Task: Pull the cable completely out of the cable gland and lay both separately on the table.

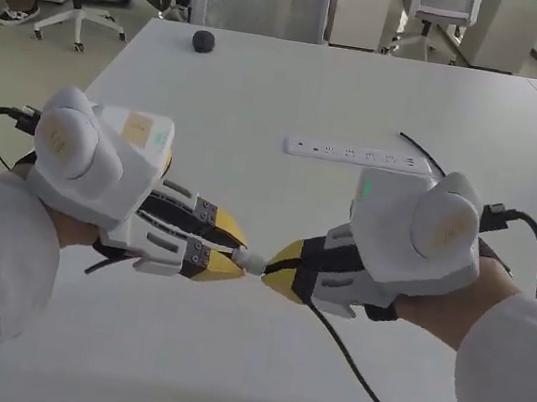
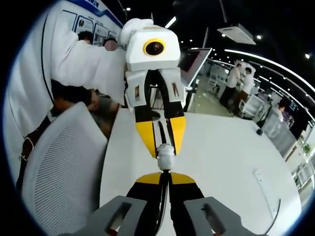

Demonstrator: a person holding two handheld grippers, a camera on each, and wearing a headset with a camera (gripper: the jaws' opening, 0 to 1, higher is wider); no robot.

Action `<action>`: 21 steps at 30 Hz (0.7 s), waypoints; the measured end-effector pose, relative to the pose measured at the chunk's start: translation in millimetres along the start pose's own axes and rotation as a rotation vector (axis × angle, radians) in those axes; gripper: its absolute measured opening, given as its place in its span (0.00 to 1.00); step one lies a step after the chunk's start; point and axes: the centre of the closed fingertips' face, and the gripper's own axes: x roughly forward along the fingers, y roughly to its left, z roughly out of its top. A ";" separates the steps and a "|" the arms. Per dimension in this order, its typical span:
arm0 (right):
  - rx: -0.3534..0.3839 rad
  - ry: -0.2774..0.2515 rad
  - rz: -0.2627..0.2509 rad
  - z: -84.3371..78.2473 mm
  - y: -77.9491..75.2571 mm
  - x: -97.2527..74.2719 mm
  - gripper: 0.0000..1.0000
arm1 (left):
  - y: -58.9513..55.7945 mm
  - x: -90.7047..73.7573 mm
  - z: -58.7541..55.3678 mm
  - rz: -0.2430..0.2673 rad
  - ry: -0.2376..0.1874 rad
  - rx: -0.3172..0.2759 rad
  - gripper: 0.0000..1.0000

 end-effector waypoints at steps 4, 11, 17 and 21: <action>-0.012 0.003 -0.011 -2.8 -1.5 0.1 0.00 | 0.9 0.2 -0.2 0.003 0.000 0.000 0.15; 0.015 0.021 -0.026 -22.1 -4.0 1.4 0.00 | 4.0 -3.0 -5.1 0.016 0.009 -0.005 0.15; 0.068 0.049 -0.050 -50.8 -7.9 5.7 0.00 | 7.3 -8.5 -6.5 0.032 0.007 -0.011 0.15; 0.120 0.086 -0.055 -74.4 -8.7 7.9 0.00 | 8.8 -11.9 -7.9 0.041 0.009 -0.012 0.15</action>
